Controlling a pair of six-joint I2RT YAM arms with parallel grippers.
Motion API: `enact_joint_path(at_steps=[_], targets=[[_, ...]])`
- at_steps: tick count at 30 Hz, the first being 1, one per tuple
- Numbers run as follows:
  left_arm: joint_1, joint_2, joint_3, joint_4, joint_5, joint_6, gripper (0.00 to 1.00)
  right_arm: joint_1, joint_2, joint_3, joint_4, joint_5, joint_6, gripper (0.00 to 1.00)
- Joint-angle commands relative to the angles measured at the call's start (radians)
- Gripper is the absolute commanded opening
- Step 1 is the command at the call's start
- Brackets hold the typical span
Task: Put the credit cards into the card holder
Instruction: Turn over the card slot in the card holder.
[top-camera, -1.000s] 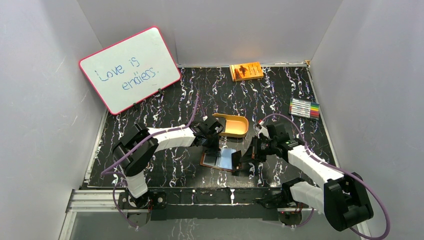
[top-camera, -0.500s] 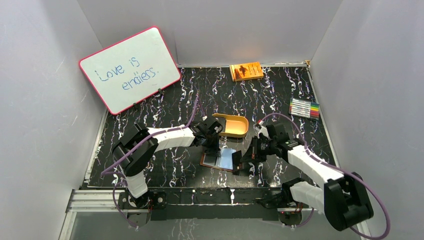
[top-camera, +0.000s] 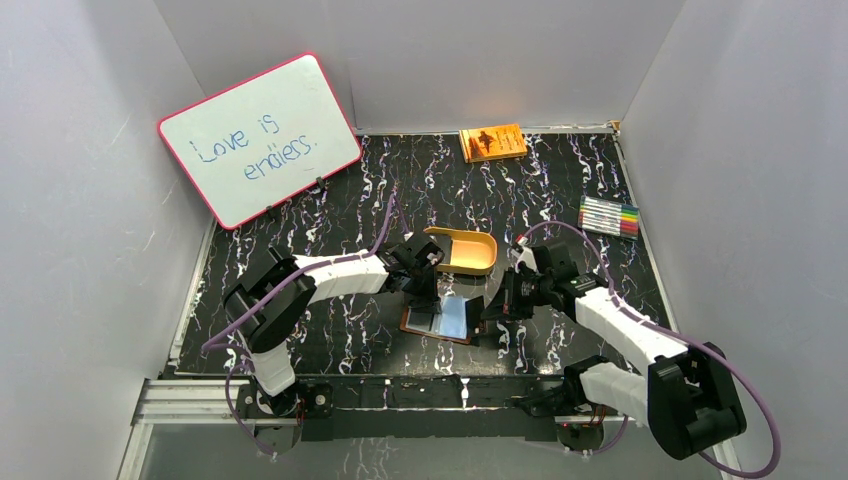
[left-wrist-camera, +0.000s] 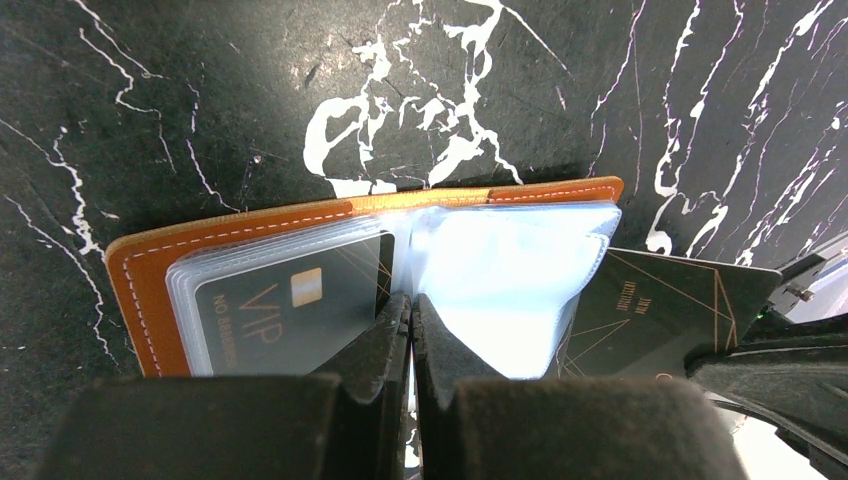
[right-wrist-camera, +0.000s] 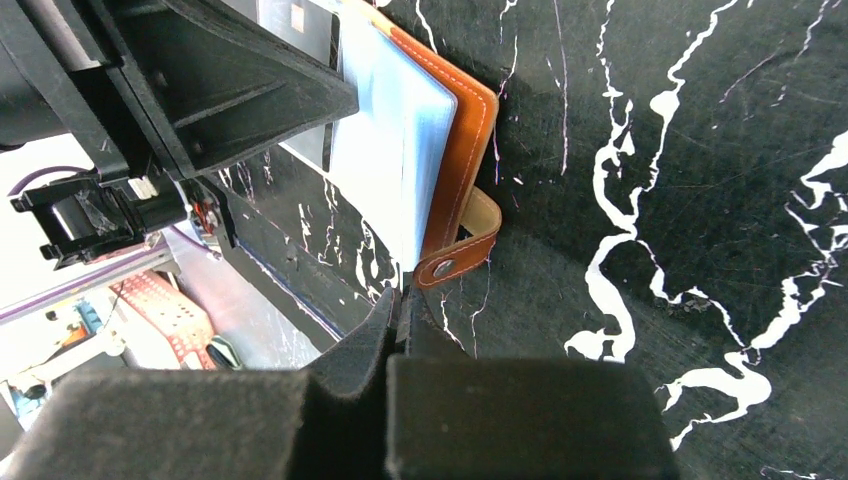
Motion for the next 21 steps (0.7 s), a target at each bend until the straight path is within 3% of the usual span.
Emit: enact_joint_path(at_steps=[1, 18, 21], targets=[[-0.007, 0.057, -0.052, -0.059, -0.043, 0.009, 0.00, 0.002, 0.018, 0.025, 0.037, -0.058, -0.023, 0.00], [0.001, 0.004, 0.003, -0.089, -0.020, 0.012, 0.00, 0.031, 0.178, 0.069, 0.138, -0.181, -0.023, 0.00], [0.008, -0.027, 0.023, -0.110, -0.020, 0.024, 0.10, 0.036, 0.191, 0.069, 0.151, -0.184, -0.021, 0.00]])
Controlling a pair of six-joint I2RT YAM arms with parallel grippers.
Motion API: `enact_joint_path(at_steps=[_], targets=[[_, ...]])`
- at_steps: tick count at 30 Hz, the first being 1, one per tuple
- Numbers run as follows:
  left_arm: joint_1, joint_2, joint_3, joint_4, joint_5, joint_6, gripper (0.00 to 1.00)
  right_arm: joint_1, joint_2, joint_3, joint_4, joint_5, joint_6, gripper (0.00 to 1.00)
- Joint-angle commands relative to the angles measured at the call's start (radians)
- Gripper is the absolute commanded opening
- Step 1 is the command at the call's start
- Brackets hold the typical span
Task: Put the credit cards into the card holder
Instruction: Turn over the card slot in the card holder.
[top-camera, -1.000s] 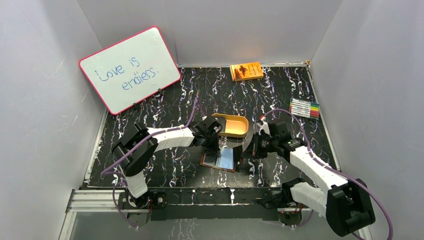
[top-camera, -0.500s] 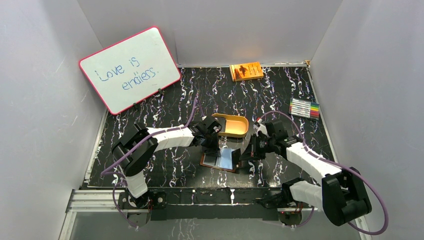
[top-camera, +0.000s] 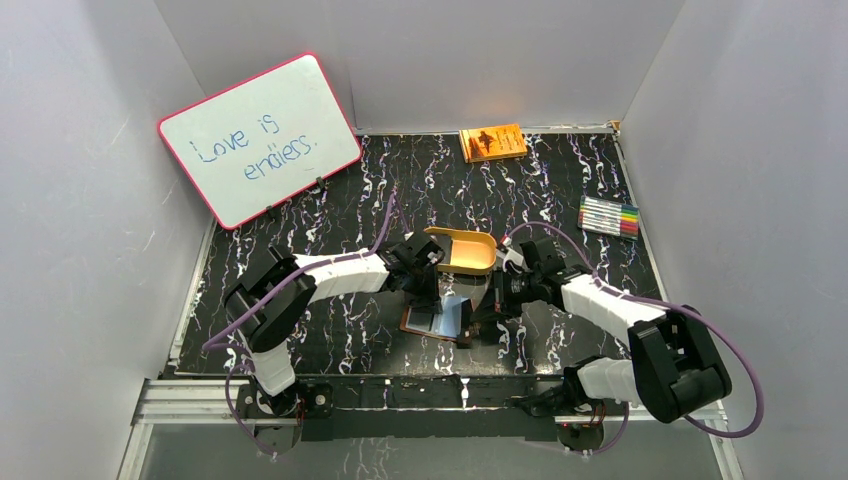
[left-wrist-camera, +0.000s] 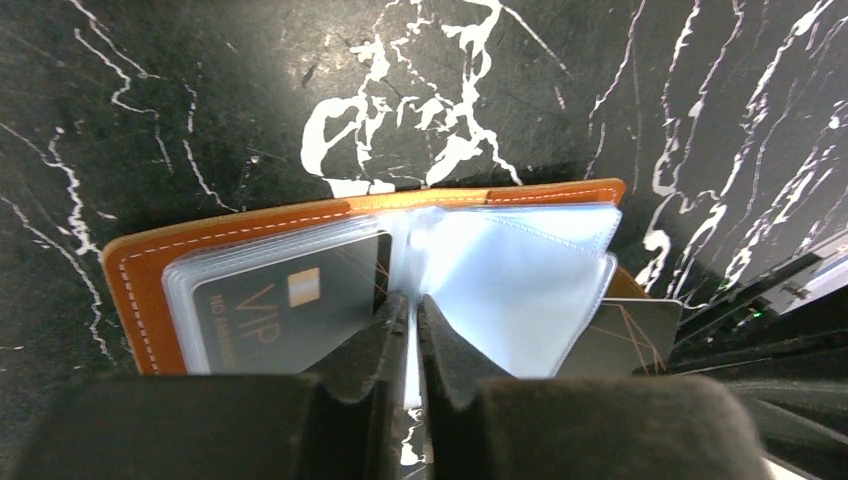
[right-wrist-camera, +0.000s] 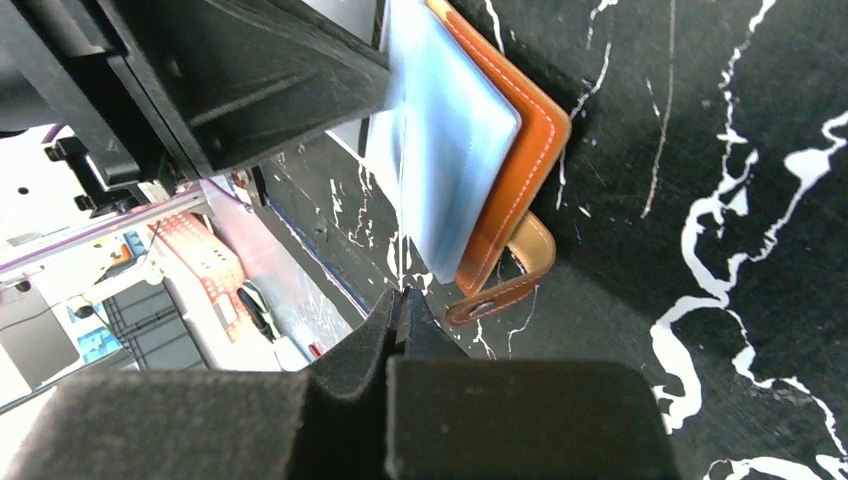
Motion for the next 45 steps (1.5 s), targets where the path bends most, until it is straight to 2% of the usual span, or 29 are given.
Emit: enact_joint_path(at_steps=[1, 3, 7, 18, 29, 36, 45], targets=[[0.005, -0.034, 0.022, -0.099, -0.029, 0.028, 0.16, 0.011, 0.015, 0.047, 0.059, -0.039, -0.010, 0.00], [0.009, -0.044, 0.044, -0.120, -0.029, 0.039, 0.27, 0.020, 0.026, 0.046, 0.076, -0.040, -0.003, 0.00], [0.012, -0.056, 0.076, -0.150, -0.029, 0.052, 0.39, 0.043, 0.051, 0.051, 0.103, -0.032, 0.013, 0.00], [0.019, -0.107, 0.137, -0.213, -0.025, 0.084, 0.54, 0.092, 0.107, 0.072, 0.151, -0.023, 0.038, 0.00], [0.023, -0.192, 0.170, -0.288, -0.071, 0.095, 0.59, 0.135, 0.135, 0.109, 0.194, -0.006, 0.083, 0.00], [0.049, -0.353, 0.042, -0.263, -0.147, 0.060, 0.60, 0.181, 0.174, 0.144, 0.220, 0.036, 0.123, 0.00], [0.064, -0.428, -0.116, -0.182, -0.203, 0.039, 0.60, 0.218, 0.235, 0.163, 0.271, 0.066, 0.155, 0.00]])
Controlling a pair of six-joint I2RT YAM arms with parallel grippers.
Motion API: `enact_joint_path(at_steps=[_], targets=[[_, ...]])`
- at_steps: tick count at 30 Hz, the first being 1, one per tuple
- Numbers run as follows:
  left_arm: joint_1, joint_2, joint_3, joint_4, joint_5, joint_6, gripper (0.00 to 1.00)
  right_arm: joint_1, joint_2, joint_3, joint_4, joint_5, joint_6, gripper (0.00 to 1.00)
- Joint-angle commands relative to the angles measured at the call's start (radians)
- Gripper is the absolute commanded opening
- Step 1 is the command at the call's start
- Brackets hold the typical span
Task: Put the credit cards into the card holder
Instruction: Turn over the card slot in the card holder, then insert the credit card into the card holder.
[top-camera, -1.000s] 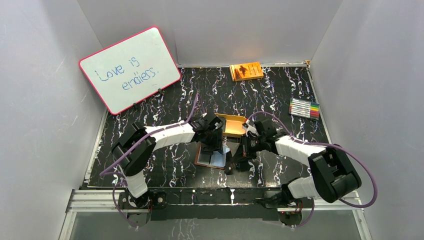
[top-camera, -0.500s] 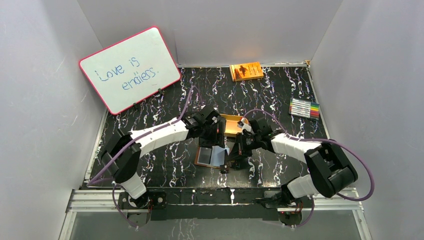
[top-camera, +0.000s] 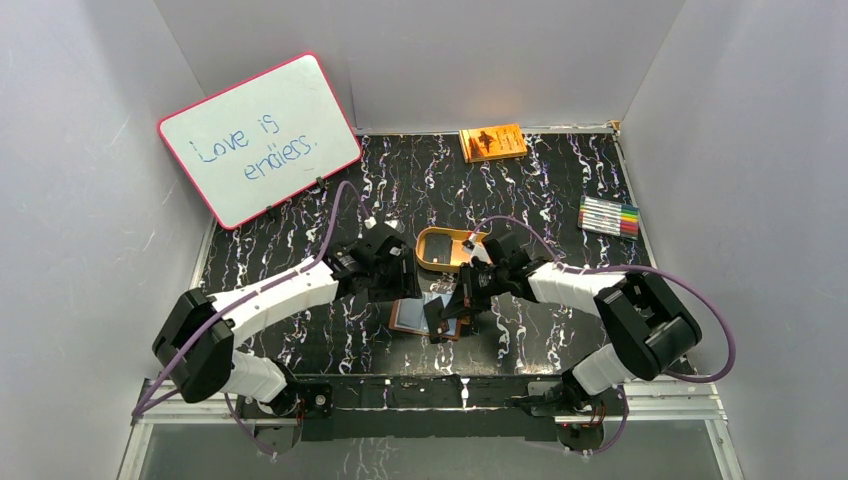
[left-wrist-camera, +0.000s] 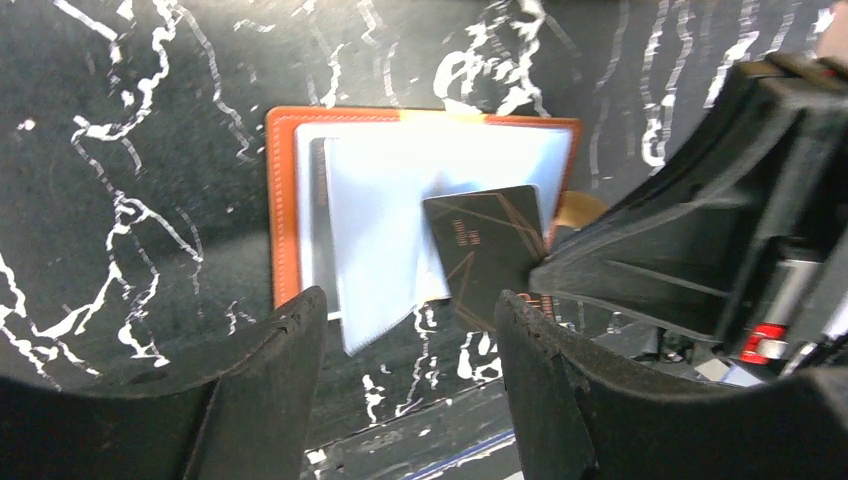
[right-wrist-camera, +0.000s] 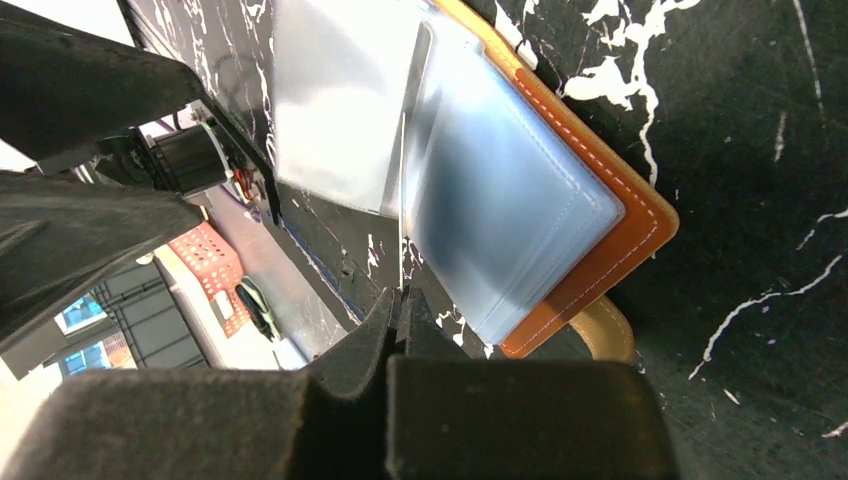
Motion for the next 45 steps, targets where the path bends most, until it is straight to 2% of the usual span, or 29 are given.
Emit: enact_joint_path(at_steps=[1, 7, 13, 26, 45], targets=[[0.010, -0.040, -0.058, 0.038, -0.042, -0.011, 0.60, 0.018, 0.019, 0.052, 0.059, 0.012, 0.016, 0.00], [0.024, -0.018, -0.113, 0.086, -0.066, -0.017, 0.59, 0.035, 0.042, 0.075, 0.057, 0.022, 0.020, 0.00], [0.038, 0.029, -0.159, 0.110, -0.095, -0.037, 0.56, 0.034, -0.041, 0.028, 0.035, 0.100, 0.040, 0.00], [0.043, -0.050, -0.249, 0.126, -0.138, -0.115, 0.56, 0.034, 0.027, -0.032, 0.187, 0.046, 0.150, 0.00], [0.062, -0.077, -0.360, 0.105, -0.156, -0.139, 0.53, 0.034, 0.068, -0.083, 0.309, 0.079, 0.253, 0.00]])
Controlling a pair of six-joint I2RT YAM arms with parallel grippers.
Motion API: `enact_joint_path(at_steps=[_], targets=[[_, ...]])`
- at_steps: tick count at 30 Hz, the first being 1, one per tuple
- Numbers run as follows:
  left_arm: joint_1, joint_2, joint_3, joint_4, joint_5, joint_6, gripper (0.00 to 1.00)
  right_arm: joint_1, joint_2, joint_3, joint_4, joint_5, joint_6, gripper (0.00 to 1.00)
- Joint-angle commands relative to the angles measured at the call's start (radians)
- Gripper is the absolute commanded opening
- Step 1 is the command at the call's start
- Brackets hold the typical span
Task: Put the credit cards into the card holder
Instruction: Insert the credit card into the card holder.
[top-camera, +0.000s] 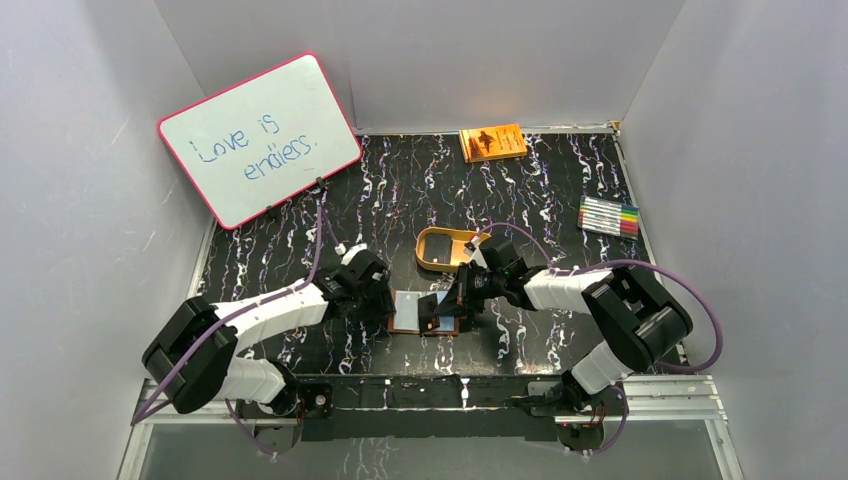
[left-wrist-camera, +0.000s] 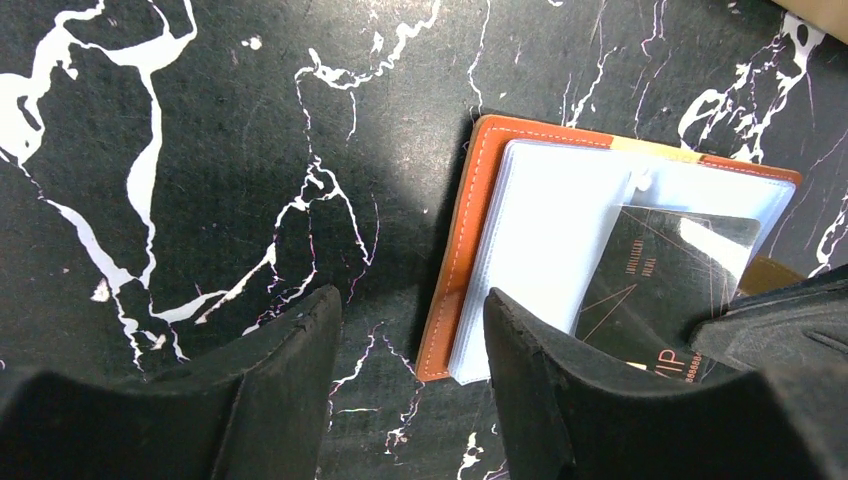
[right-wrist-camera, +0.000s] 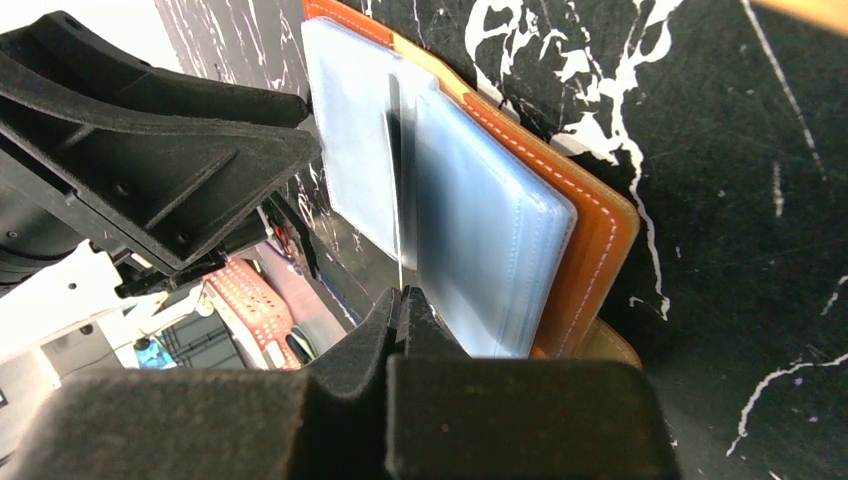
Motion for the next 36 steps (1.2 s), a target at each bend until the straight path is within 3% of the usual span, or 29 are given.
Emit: enact_joint_path(at_steps=[1, 15, 24, 36], targets=[[0.006, -0.020, -0.052, -0.044, -0.028, -0.006, 0.52, 0.001, 0.013, -0.014, 0.068, 0.019, 0.037, 0.00], [0.007, -0.063, -0.089, -0.067, -0.029, 0.003, 0.44, 0.018, 0.043, -0.001, 0.110, 0.074, 0.091, 0.00], [0.006, -0.121, -0.090, -0.128, -0.100, 0.004, 0.29, 0.050, 0.067, 0.009, 0.123, 0.111, 0.112, 0.00], [0.007, 0.012, -0.096, -0.063, -0.015, 0.028, 0.25, 0.069, 0.086, 0.009, 0.134, 0.148, 0.126, 0.00]])
